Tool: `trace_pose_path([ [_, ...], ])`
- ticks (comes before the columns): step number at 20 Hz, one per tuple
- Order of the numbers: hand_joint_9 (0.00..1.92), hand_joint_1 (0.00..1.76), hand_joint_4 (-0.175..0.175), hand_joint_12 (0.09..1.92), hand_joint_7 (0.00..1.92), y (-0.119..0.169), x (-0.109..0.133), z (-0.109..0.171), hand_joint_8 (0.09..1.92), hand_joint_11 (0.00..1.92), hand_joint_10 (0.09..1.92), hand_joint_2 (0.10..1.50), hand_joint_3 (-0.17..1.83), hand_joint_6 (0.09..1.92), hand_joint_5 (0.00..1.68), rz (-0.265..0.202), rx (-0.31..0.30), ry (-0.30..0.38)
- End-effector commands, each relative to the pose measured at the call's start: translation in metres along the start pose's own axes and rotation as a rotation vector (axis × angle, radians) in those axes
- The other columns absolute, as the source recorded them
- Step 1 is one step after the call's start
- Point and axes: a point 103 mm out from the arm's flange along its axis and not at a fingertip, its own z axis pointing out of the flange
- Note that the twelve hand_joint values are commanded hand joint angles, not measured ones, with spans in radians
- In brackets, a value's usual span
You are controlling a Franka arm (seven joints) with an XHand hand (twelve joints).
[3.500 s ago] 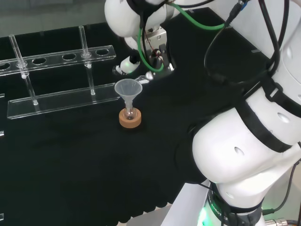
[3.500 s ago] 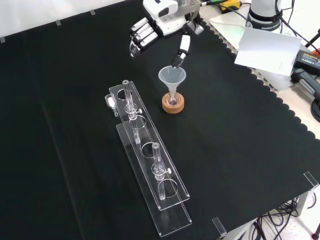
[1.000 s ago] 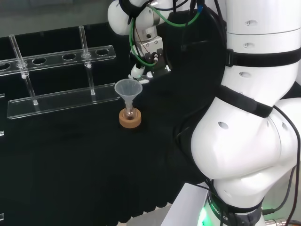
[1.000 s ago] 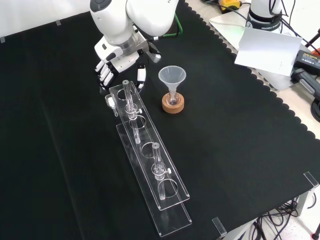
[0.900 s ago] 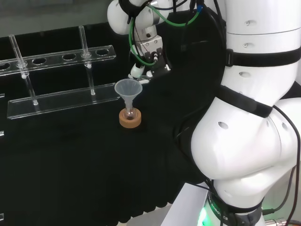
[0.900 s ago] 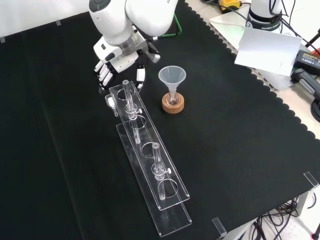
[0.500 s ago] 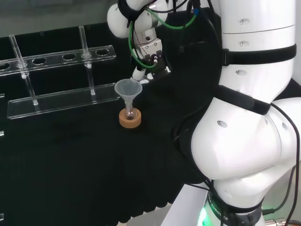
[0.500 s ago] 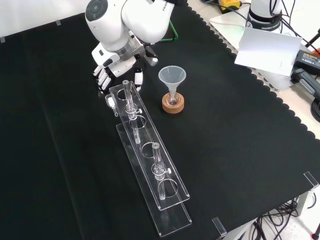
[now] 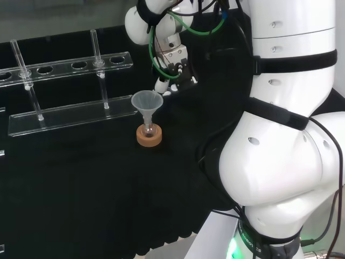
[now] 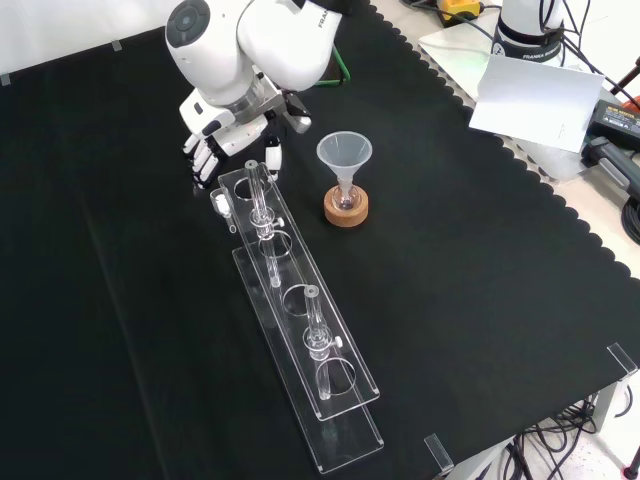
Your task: Pick up the weighing funnel.
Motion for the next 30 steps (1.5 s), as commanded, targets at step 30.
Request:
trace_pose_path([
  [30,0.73,0.94,0.019,1.25,0.51,0.025,-0.011,0.032,0.64,0.44,0.50,0.59,0.57,0.61,0.69,0.025,0.034,-0.020],
])
